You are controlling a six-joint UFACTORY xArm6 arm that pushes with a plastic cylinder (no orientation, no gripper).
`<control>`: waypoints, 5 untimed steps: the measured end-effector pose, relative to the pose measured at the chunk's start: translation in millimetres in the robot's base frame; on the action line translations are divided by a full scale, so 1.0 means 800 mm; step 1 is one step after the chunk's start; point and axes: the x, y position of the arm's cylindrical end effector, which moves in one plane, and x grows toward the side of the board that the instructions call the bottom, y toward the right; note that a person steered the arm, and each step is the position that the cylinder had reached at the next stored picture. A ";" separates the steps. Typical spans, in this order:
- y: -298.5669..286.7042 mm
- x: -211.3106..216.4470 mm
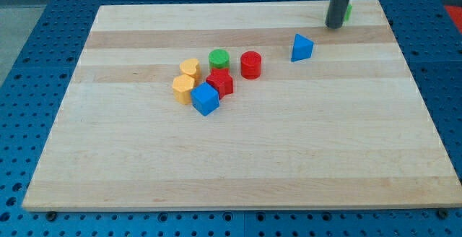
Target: Slide blue triangle closer to green star
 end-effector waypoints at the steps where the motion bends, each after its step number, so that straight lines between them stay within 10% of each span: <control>1: 0.006 -0.019; 5: -0.053 0.130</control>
